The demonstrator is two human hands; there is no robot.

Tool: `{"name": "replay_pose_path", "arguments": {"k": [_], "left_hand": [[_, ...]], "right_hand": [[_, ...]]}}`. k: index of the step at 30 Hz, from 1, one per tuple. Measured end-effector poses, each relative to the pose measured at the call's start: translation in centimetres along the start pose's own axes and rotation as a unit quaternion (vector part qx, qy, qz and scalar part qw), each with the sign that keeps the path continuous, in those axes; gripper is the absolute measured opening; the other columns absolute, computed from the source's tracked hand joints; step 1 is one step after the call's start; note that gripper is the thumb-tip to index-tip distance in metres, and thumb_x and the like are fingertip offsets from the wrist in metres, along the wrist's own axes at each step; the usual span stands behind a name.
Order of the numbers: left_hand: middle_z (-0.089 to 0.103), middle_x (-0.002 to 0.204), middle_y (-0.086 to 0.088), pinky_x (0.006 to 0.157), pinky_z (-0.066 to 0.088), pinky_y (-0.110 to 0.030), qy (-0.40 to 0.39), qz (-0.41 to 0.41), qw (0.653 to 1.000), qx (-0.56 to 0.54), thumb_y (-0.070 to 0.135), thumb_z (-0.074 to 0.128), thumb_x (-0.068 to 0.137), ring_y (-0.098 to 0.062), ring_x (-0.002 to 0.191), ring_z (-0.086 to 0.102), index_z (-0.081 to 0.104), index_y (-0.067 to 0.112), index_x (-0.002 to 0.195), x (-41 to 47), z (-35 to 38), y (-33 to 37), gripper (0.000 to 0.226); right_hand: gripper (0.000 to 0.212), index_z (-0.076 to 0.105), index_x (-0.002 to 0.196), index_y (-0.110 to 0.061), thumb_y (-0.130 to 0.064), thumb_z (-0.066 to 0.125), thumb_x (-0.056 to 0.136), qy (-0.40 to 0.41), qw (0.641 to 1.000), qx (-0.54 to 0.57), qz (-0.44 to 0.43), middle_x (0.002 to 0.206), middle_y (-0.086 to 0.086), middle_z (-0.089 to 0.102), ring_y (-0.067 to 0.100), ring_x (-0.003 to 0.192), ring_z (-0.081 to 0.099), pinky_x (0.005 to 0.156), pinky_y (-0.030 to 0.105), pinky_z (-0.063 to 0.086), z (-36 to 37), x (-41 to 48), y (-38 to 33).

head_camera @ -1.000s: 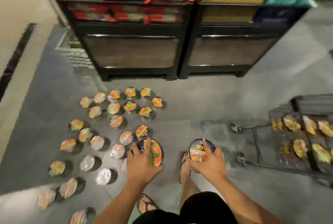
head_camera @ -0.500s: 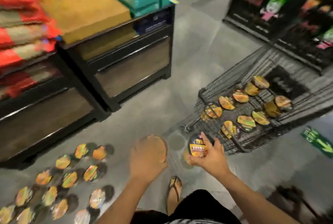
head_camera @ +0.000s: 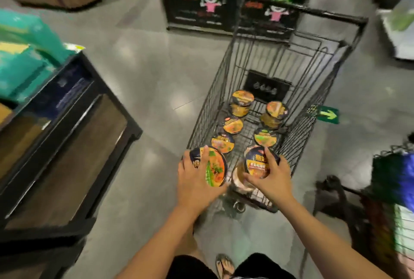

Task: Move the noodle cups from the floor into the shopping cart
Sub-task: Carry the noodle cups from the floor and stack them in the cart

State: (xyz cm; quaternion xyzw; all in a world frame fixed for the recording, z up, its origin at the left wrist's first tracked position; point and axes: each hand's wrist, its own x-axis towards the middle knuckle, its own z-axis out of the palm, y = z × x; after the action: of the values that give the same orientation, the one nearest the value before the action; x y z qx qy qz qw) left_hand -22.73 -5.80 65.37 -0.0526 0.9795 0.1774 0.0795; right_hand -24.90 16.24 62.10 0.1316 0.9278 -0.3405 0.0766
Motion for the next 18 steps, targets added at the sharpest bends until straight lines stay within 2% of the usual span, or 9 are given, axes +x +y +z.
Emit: {"name": "replay_pose_path", "arguments": {"k": [4,6,14,18], "left_hand": [[0.003,0.155,-0.015,0.115,0.021,-0.046,-0.060,0.085,0.994,0.019,0.086,0.047,0.065,-0.039,0.141,0.013,-0.007,0.041,0.151,8.0,-0.5,0.2,0.111],[0.002,0.155,-0.015,0.115,0.020,-0.044,-0.081,0.115,0.989,0.035,0.086,0.047,0.066,-0.039,0.140,0.014,-0.008,0.040,0.151,11.7,-0.3,0.0,0.111],[0.002,0.156,-0.018,0.115,0.020,-0.041,-0.194,0.180,0.961,0.085,0.085,0.050,0.069,-0.037,0.142,0.010,-0.004,0.036,0.153,21.4,2.8,1.3,0.112],[-0.001,0.156,-0.017,0.115,0.021,-0.043,-0.215,0.180,0.955,0.095,0.084,0.052,0.069,-0.038,0.142,0.010,-0.007,0.038,0.152,25.2,5.6,3.4,0.112]], "right_hand": [[0.111,0.031,0.149,-0.032,-0.083,0.061,0.055,0.060,0.994,-0.015,0.087,0.140,0.016,0.036,0.034,0.131,0.036,0.109,0.043,0.033,0.5,3.9,-0.6],[0.108,0.031,0.150,-0.031,-0.077,0.067,0.059,0.065,0.989,-0.022,0.131,0.143,0.016,0.034,0.033,0.129,0.038,0.107,0.041,0.035,1.2,5.7,-1.3],[0.107,0.029,0.150,-0.027,-0.068,0.074,0.062,0.109,0.954,0.001,0.278,0.140,0.018,0.031,0.036,0.130,0.032,0.108,0.039,0.033,3.4,12.1,-2.0],[0.107,0.021,0.152,-0.031,-0.068,0.072,0.066,0.090,0.952,0.001,0.293,0.141,0.017,0.027,0.036,0.133,0.030,0.105,0.038,0.035,3.4,16.0,-0.5]]}}
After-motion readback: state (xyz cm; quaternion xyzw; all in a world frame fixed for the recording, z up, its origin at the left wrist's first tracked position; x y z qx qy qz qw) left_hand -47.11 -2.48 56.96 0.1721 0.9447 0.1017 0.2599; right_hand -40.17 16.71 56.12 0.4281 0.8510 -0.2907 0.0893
